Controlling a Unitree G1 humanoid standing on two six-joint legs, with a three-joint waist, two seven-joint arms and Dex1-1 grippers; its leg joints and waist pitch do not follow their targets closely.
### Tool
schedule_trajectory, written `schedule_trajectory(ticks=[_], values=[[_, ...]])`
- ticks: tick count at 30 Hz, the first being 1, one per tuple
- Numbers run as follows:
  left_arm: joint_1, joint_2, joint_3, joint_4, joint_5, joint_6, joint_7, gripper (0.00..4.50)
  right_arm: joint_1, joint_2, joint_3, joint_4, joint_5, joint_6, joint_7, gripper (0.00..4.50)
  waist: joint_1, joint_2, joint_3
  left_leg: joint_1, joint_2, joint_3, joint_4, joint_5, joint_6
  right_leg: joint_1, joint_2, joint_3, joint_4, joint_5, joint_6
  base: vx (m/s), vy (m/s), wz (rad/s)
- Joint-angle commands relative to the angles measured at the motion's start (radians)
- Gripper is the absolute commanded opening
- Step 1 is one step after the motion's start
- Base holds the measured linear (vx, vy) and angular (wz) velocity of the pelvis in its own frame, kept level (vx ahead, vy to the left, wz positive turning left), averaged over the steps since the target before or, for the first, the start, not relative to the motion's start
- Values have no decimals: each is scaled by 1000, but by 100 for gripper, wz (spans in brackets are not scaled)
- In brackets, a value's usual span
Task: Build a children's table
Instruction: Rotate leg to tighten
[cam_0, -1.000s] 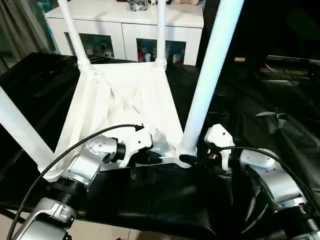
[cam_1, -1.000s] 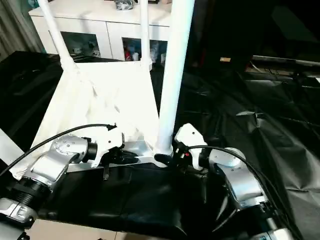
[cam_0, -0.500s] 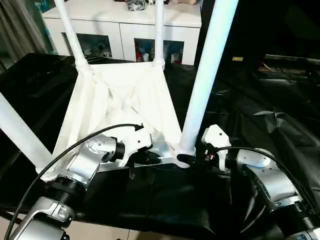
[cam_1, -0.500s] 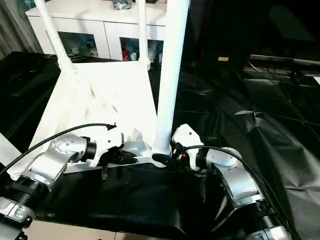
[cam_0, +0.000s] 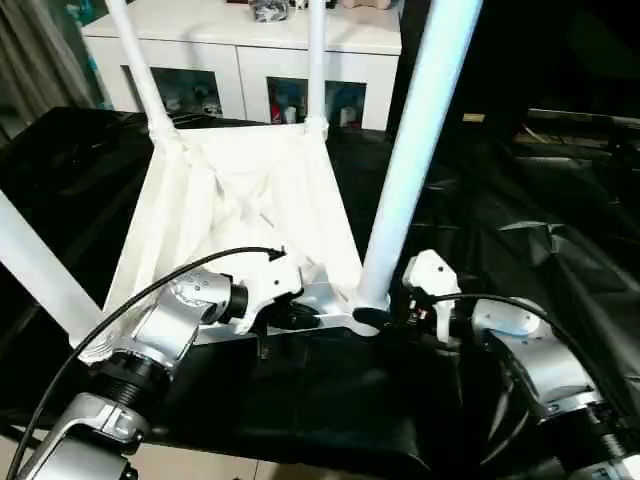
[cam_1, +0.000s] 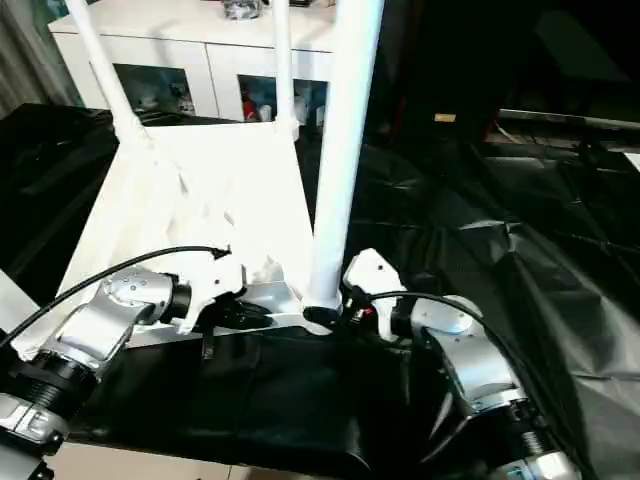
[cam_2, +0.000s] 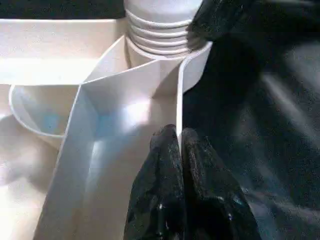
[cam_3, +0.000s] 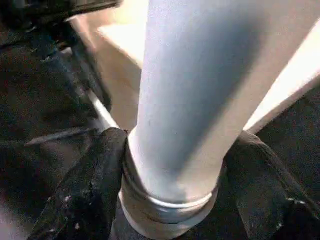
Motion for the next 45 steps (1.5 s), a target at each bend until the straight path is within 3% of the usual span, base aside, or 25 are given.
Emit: schedule_trajectory(ticks=[1,3,4,8,9,10,11,12,13,16,18,20,23,24,27,29,31,33,37,38,40,43,45], values=[[37,-31,-45,44,26,67,38,0,-18,41,-55,87,-25,54,-167,267,-3,-7,-28,2,30,-22,-82,-358,-5,29,-75,35,-105,-485,-137,0,0,0],[30,-49,-42,49,33,80,68,0,-22,68,-68,106,-30,61,-225,266,-10,-9,-28,6,29,-30,-82,-398,-16,26,-79,33,-117,-568,-95,-33,10,-11],[30,-49,-42,49,33,80,68,0,-22,68,-68,106,-30,61,-225,266,-10,-9,-28,6,29,-30,-82,-398,-16,26,-79,33,-117,-568,-95,0,0,0],[-15,-138,-25,100,58,136,216,0,-48,170,-94,171,-64,78,-434,266,-25,-6,-20,23,27,-33,-83,-481,-31,6,-73,30,-131,-606,-90,0,0,0],[-56,-197,-13,157,76,164,323,0,-76,223,-93,209,-96,82,-542,266,-31,-4,-19,30,26,-42,-85,-531,-40,8,-75,19,-138,-642,-75,0,0,0],[-56,-197,-13,157,76,164,323,0,-76,223,-93,209,-96,82,-542,266,-35,-4,-15,31,24,-42,-87,-550,-39,7,-73,13,-145,-656,-66,0,0,0],[-59,-200,-13,161,77,164,329,0,-78,225,-92,211,-97,82,-546,266,-36,0,-18,37,26,-46,-86,-569,-43,9,-75,8,-146,-652,-63,0,0,0],[-80,-223,-9,195,87,170,378,0,-95,242,-90,229,-109,79,-583,266,-36,7,-14,48,27,-49,-89,-611,-40,5,-74,-2,-157,-640,-59,-51,51,-8],[-95,-239,-8,221,96,172,413,0,-110,256,-91,245,-117,76,-610,266,-45,7,-10,55,29,-54,-93,-667,-41,10,-69,-20,-165,-617,-50,-37,55,-6],[-111,-251,-17,259,118,171,452,0,-132,281,-103,266,-88,65,-597,266,-46,19,-10,62,34,-58,-108,-724,-36,21,-74,-28,-167,-534,-63,-17,53,-3],[-108,-246,-24,262,126,172,453,0,-132,282,-96,258,-73,46,-555,266,-47,12,-9,58,30,-60,-108,-722,-34,26,-85,-38,-173,-550,-56,-2,25,0],[-100,-232,-31,252,132,168,438,0,-119,281,-101,232,-51,19,-516,266,-47,8,-10,60,25,-58,-102,-704,-27,21,-91,-37,-179,-588,-48,0,0,0],[-88,-211,-37,241,134,148,407,0,-103,271,-113,190,-17,-8,-456,336,-44,6,-16,46,28,-60,-104,-646,-12,28,-104,-28,-173,-581,-53,0,0,0],[-87,-205,-40,241,134,134,395,0,-99,264,-115,173,-12,-13,-442,345,-43,6,-18,29,33,-61,-111,-607,-7,36,-105,-18,-160,-515,-76,0,0,0],[-72,-177,-52,209,128,106,335,0,-86,214,-104,112,16,5,-340,379,-40,3,-27,12,37,-57,-113,-527,4,48,-105,-7,-141,-395,-120,0,0,0],[-59,-151,-62,179,120,100,284,0,-74,155,-91,67,36,9,-245,391,-35,1,-25,17,37,-44,-108,-496,18,39,-103,2,-136,-351,-151,0,0,0],[-50,-131,-70,159,105,86,236,0,-67,107,-80,48,41,5,-175,391,-31,-4,-27,13,35,-40,-103,-456,32,48,-106,3,-134,-378,-161,0,0,0],[-35,-98,-84,123,82,46,155,0,-56,42,-64,32,40,-6,-86,391,-24,-5,-30,14,35,-35,-98,-418,45,46,-107,7,-134,-379,-166,0,0,0],[10,-11,-121,4,18,27,-42,0,-33,-57,-42,7,43,-26,62,391,-4,-7,-40,16,39,-22,-90,-315,72,46,-103,13,-118,-274,-209,31,-30,5],[10,-11,-121,4,18,27,-42,0,-33,-57,-42,7,43,-26,62,391,4,-7,-43,21,39,-15,-84,-279,83,42,-100,16,-111,-215,-230,67,-61,11],[20,21,-129,-34,3,32,-92,0,-22,-83,-35,-14,54,-18,116,391,18,-4,-48,14,41,-11,-79,-189,95,49,-96,14,-88,-101,-262,59,-48,6],[22,39,-126,-51,-1,27,-112,0,-13,-103,-22,-32,61,-15,158,391,28,-2,-51,15,42,-9,-74,-124,111,55,-92,12,-74,-3,-285,18,-14,1],[16,50,-115,-54,2,26,-119,0,-2,-124,5,-56,71,-13,209,391,32,-2,-53,16,43,-9,-73,-111,112,57,-91,10,-72,12,-284,0,0,0]])
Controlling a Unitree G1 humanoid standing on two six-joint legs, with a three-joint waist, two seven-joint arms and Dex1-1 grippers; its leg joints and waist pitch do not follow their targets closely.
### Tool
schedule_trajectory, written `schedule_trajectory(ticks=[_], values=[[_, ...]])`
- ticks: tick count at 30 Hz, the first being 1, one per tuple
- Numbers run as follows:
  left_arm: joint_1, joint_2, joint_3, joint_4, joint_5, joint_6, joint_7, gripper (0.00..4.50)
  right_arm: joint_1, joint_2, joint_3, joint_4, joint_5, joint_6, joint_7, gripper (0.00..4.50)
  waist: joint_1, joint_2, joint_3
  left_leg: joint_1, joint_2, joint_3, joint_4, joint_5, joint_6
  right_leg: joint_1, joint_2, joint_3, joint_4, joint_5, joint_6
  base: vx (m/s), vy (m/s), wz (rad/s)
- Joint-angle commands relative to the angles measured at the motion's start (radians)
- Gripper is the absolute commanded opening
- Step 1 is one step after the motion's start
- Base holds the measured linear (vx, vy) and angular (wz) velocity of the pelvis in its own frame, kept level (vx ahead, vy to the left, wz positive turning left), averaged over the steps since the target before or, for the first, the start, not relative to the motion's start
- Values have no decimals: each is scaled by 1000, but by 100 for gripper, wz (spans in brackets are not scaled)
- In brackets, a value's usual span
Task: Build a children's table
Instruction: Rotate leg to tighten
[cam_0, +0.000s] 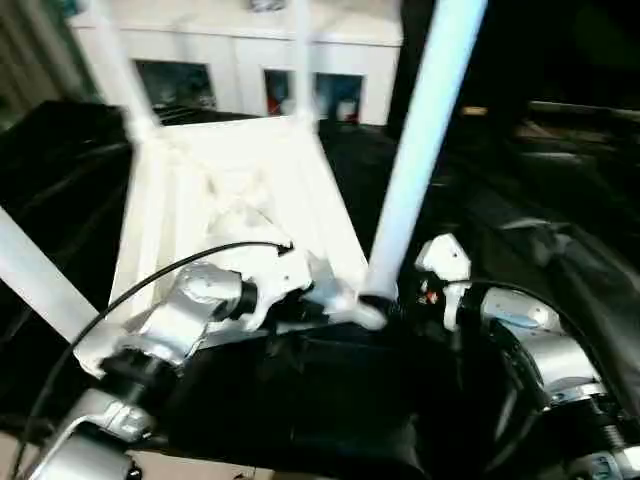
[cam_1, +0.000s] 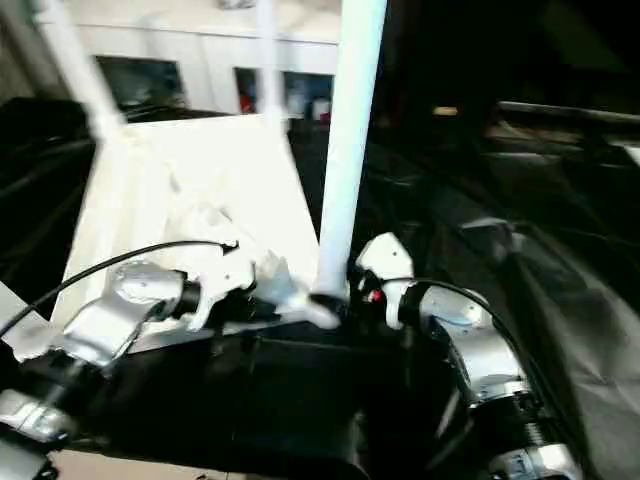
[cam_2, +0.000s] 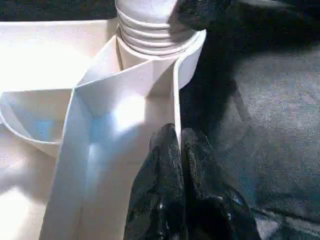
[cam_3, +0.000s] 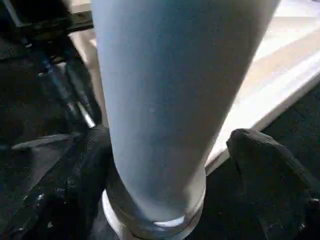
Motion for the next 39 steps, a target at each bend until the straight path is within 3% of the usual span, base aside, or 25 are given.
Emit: schedule_trajectory(ticks=[1,7,9,12,17,22,30,39], values=[[23,16,-54,25,27,14,-40,0,14,-24,25,-22,12,8,41,391,-1,-1,-65,3,49,-8,-50,-107,106,51,-60,55,-38,-3,-279,0,0,0],[23,26,-53,22,22,12,-43,0,8,-31,46,1,-25,-13,50,391,-4,-6,-55,4,47,-7,-55,-211,58,48,-63,56,-57,-185,-239,0,0,0],[25,30,-53,14,18,17,-45,0,1,-23,35,9,-21,-8,49,391,-4,-5,-55,5,48,-8,-56,-214,49,48,-63,57,-59,-213,-229,0,0,0],[27,30,-51,11,18,19,-47,0,-5,-20,27,8,-1,2,54,358,-4,-6,-58,3,48,-9,-54,-184,52,50,-61,57,-52,-167,-233,0,0,0],[29,30,-50,17,18,16,-46,0,-6,-22,30,8,9,-2,66,358,-3,-7,-62,3,46,-7,-49,-143,74,51,-60,56,-44,-92,-255,0,0,0],[30,33,-54,15,16,21,-47,0,-1,-17,24,6,19,-1,82,341,-3,-7,-61,3,47,-8,-48,-150,77,51,-60,56,-46,-120,-252,0,0,0],[31,35,-55,17,19,21,-51,0,7,-6,24,7,31,9,83,267,-2,-7,-61,2,45,-8,-46,-143,77,52,-60,55,-44,-113,-253,0,0,0],[33,25,-58,28,25,26,-38,0,44,38,19,10,34,0,33,257,-4,-6,-57,2,45,-8,-49,-169,65,50,-60,55,-49,-152,-245,0,0,0]])
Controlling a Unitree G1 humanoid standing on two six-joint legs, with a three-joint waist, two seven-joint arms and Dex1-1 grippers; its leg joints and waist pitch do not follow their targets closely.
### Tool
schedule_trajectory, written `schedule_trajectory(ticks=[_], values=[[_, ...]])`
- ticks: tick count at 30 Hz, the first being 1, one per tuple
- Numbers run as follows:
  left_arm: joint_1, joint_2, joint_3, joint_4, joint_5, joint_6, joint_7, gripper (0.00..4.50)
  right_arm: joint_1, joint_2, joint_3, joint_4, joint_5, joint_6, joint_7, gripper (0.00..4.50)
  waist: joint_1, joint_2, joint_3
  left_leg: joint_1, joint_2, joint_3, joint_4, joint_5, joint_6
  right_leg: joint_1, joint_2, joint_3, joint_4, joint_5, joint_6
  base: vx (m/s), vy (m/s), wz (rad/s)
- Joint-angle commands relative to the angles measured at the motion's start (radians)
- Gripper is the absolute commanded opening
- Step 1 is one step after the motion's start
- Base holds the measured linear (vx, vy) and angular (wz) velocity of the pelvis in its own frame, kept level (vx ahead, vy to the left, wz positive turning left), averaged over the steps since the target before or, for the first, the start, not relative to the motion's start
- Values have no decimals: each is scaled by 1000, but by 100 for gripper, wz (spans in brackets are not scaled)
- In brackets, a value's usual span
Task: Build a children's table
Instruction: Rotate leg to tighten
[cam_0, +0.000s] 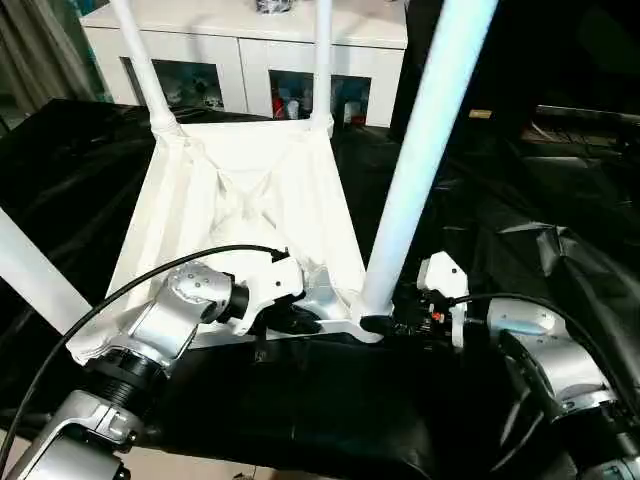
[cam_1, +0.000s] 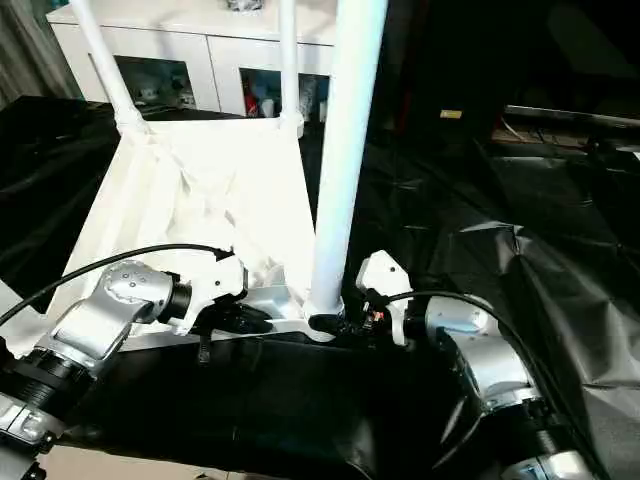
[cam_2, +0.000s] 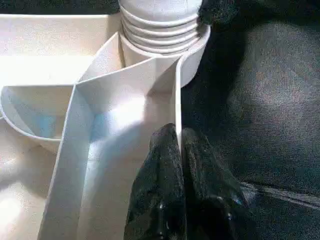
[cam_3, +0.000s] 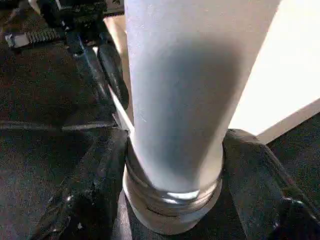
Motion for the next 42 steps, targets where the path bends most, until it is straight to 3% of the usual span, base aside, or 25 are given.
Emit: schedule_trajectory(ticks=[1,3,6,11,14,16,18,23,26,29,31,32,34,36,41,42], values=[[27,-15,-52,37,28,24,10,0,9,30,5,10,0,7,-43,257,-1,-5,-56,0,44,-8,-59,-172,67,48,-59,54,-60,-163,-242,0,0,0],[19,-38,-44,59,38,35,58,0,-1,61,-8,45,-28,10,-129,257,-4,-3,-49,2,43,-9,-64,-221,45,41,-59,54,-69,-247,-224,0,0,0],[-4,-81,-32,106,62,42,147,0,-15,115,-33,89,-57,22,-259,257,-12,-7,-41,9,39,-16,-69,-328,5,35,-63,51,-92,-467,-156,-33,-3,-1],[-82,-210,11,244,91,102,383,0,-48,271,-98,158,-114,81,-615,256,-29,-7,-38,13,33,-24,-69,-380,-24,23,-65,43,-112,-591,-91,-33,1,-1],[-103,-243,21,277,92,121,433,0,-60,307,-100,181,-137,91,-693,256,-32,-1,-40,18,33,-28,-71,-406,-22,20,-63,37,-118,-577,-81,0,0,0],[-133,-279,22,333,107,124,502,0,-86,335,-56,214,-199,90,-756,256,-35,-1,-41,8,35,-29,-78,-399,-17,26,-60,37,-112,-507,-90,0,0,0],[-145,-289,15,358,122,115,521,0,-99,353,-40,224,-206,76,-755,256,-35,-1,-40,14,33,-27,-77,-419,-13,20,-60,38,-116,-508,-96,0,0,0],[-159,-289,8,382,140,85,516,0,-98,369,-49,204,-161,28,-679,256,-31,-4,-40,10,34,-25,-78,-412,5,22,-64,43,-116,-498,-98,0,0,0],[-155,-266,-1,374,141,65,477,0,-83,358,-99,145,-83,11,-611,326,-26,-2,-40,13,35,-22,-77,-404,13,19,-64,46,-116,-482,-108,0,0,0],[-147,-250,-10,357,139,49,447,0,-80,335,-97,126,-71,12,-576,346,-26,-3,-40,0,39,-24,-83,-379,20,30,-63,47,-105,-430,-121,0,0,0],[-121,-208,-21,312,125,54,370,0,-63,239,-77,65,-33,34,-417,369,-27,-3,-39,-7,41,-26,-84,-369,28,40,-63,45,-102,-418,-118,0,0,0],[-113,-194,-27,299,124,47,345,0,-56,206,-67,49,-26,34,-363,374,-26,-1,-40,-6,42,-24,-83,-364,30,36,-65,47,-102,-412,-123,0,0,0],[-97,-170,-35,268,110,43,286,0,-43,146,-46,27,-28,22,-275,374,-24,-3,-43,-7,44,-21,-79,-322,38,41,-65,50,-96,-354,-150,0,0,0],[-76,-138,-50,225,92,29,208,0,-32,94,-39,12,-27,12,-200,374,-22,-2,-43,-2,44,-17,-76,-305,45,36,-64,51,-94,-326,-172,0,0,0],[-38,-71,-77,129,56,37,74,0,-24,26,-35,-15,-8,15,-93,374,-19,-2,-52,-6,46,-10,-68,-184,81,44,-61,53,-71,-144,-240,55,-17,3],[-26,-50,-79,90,40,42,33,0,-23,6,-26,-26,0,16,-59,374,-14,1,-53,1,47,-8,-66,-165,90,41,-60,53,-67,-107,-257,54,-7,5]])
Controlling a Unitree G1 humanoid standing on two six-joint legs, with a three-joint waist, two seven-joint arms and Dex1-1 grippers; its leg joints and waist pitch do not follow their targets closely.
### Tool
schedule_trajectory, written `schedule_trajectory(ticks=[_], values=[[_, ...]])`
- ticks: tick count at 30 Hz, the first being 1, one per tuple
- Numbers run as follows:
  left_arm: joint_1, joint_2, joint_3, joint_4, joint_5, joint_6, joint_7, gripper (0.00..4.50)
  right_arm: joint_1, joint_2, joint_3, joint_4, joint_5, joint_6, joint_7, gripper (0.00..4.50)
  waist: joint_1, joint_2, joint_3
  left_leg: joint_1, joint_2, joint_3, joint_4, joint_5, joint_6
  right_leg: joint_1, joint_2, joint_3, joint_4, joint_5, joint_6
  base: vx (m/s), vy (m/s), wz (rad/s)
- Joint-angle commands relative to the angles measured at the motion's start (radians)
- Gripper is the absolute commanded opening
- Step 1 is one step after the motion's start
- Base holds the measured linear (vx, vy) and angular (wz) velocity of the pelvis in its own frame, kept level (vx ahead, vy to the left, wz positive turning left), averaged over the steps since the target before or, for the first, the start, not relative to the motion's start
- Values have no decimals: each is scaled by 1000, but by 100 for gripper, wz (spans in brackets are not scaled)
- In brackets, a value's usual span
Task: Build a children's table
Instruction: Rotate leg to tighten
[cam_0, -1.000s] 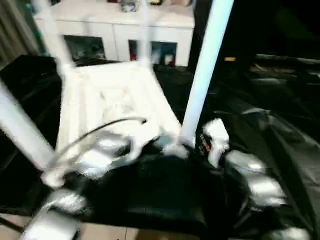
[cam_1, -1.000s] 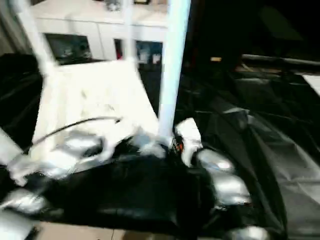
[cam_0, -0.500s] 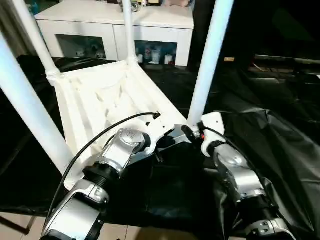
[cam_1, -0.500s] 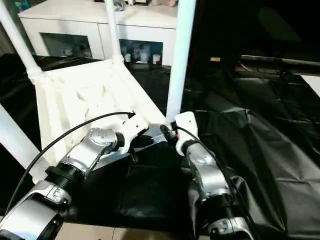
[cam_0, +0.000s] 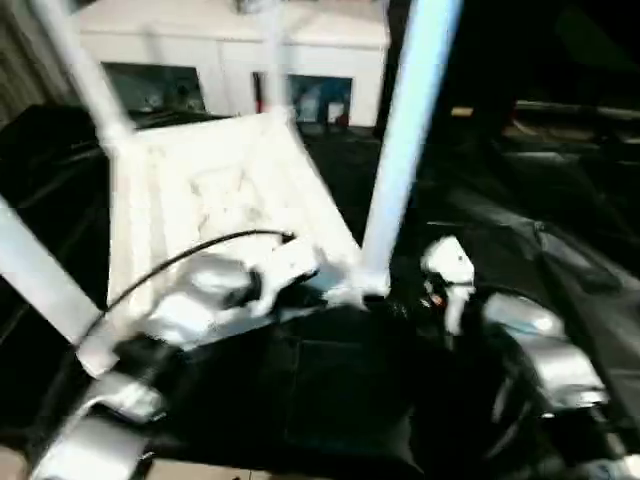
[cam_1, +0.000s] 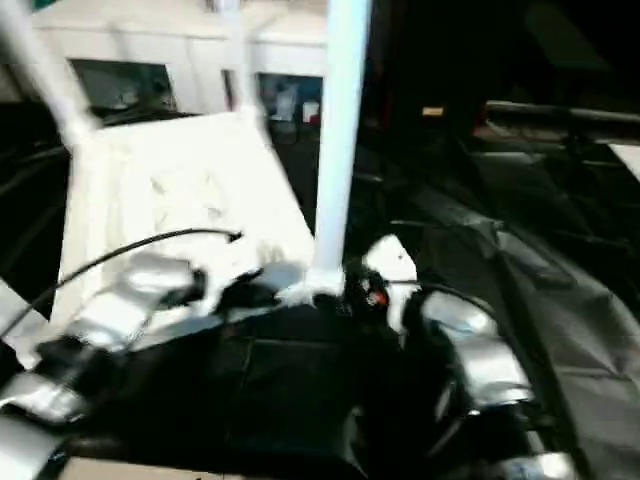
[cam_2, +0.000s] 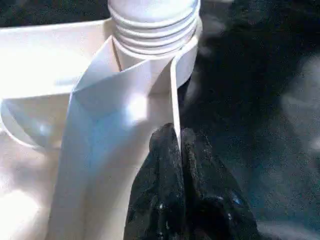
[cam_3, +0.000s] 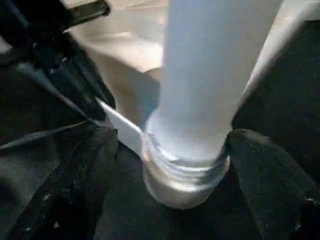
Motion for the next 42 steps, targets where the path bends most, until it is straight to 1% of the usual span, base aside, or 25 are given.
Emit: schedule_trajectory(ticks=[1,3,5,6,7,11,12,13,15,18,20,21,22,23,28,35,38,39,40,41,42], values=[[43,12,-83,-6,13,30,-81,0,-3,-18,21,-38,18,1,52,374,2,1,-56,3,47,-5,-54,-142,100,43,-59,59,-47,-59,-276,53,0,7],[51,23,-82,-33,5,38,-102,0,-6,-29,33,-40,20,3,77,374,5,3,-53,1,47,-4,-54,-133,106,43,-57,57,-43,-30,-288,27,0,3],[55,28,-82,-47,2,42,-111,0,-6,-34,41,-42,19,4,92,374,9,3,-53,2,48,-5,-56,-145,101,44,-58,56,-45,-50,-285,0,0,0],[60,34,-81,-62,-1,50,-120,0,-6,-37,47,-44,17,4,109,374,10,3,-51,3,49,-5,-57,-160,91,44,-59,57,-46,-69,-282,0,0,0],[62,36,-82,-67,-2,52,-120,0,-4,-39,53,-47,19,8,125,374,11,-2,-51,1,48,-5,-58,-173,84,47,-60,57,-48,-97,-273,0,0,0],[65,41,-81,-81,-5,61,-125,0,-4,-42,60,-39,5,1,135,374,11,-3,-49,1,47,-5,-60,-186,69,46,-61,58,-54,-157,-251,0,0,0],[68,45,-82,-91,-8,68,-128,0,-11,-42,63,-26,2,-3,134,356,11,-3,-49,1,47,-6,-60,-185,64,47,-62,58,-54,-164,-247,0,0,0],[69,46,-82,-94,-9,69,-128,0,-14,-41,63,-22,4,-2,134,339,11,-3,-50,1,47,-6,-60,-182,64,47,-62,59,-54,-162,-246,0,0,0],[71,48,-81,-99,-9,72,-130,0,-20,-38,61,-15,8,0,131,333,11,-3,-51,0,46,-6,-58,-168,66,47,-61,58,-52,-146,-247,0,0,0],[73,49,-78,-104,-6,76,-132,0,-26,-36,60,-9,8,-1,134,296,11,-3,-54,0,45,-5,-55,-143,75,48,-60,58,-47,-107,-257,0,0,0],[74,49,-79,-107,-4,79,-131,0,-25,-36,60,-7,8,-3,138,292,12,-3,-57,0,45,-5,-53,-130,80,50,-60,57,-44,-87,-262,0,0,0],[75,49,-79,-109,-3,81,-130,0,-25,-36,60,-5,7,-4,140,274,12,-3,-57,-1,45,-5,-53,-124,84,50,-60,57,-44,-80,-264,0,0,0],[75,49,-79,-109,-3,81,-130,0,-25,-36,60,-5,7,-4,140,274,12,-4,-58,0,45,-5,-52,-125,86,50,-60,57,-44,-79,-265,0,0,0],[75,49,-80,-110,-3,82,-130,0,-24,-36,61,-5,8,-4,141,255,13,-3,-57,0,45,-5,-52,-125,86,50,-61,57,-44,-85,-266,0,0,0],[77,53,-83,-109,-1,82,-127,0,-20,-37,68,-3,5,-11,144,240,14,-4,-60,0,44,-5,-50,-121,86,51,-60,57,-42,-80,-267,0,0,0],[79,56,-83,-103,5,83,-121,0,-12,-33,73,0,3,-12,143,240,14,-3,-60,1,44,-5,-50,-134,82,51,-59,57,-42,-84,-267,0,0,0],[75,35,-69,-81,11,81,-73,0,0,-10,58,8,13,0,108,240,13,-3,-59,0,43,-4,-49,-131,83,51,-59,57,-42,-77,-269,0,0,0],[65,10,-54,-50,19,78,-18,0,1,18,41,32,9,2,54,240,13,-3,-58,0,43,-5,-50,-140,80,51,-59,57,-43,-92,-266,0,0,0],[54,-11,-41,-23,25,78,29,0,0,40,29,55,1,-1,6,240,12,-2,-55,1,43,-4,-51,-154,77,47,-59,57,-47,-113,-264,0,0,0],[42,-34,-27,8,32,79,81,0,-3,66,15,83,-9,-1,-51,240,9,-4,-47,3,41,-3,-55,-211,57,43,-58,55,-60,-208,-247,0,0,0],[29,-57,-17,37,38,84,127,0,-6,94,-2,109,-17,8,-117,240,9,-4,-45,8,39,-5,-57,-260,30,41,-62,54,-71,-322,-218,-66,0,-1]])
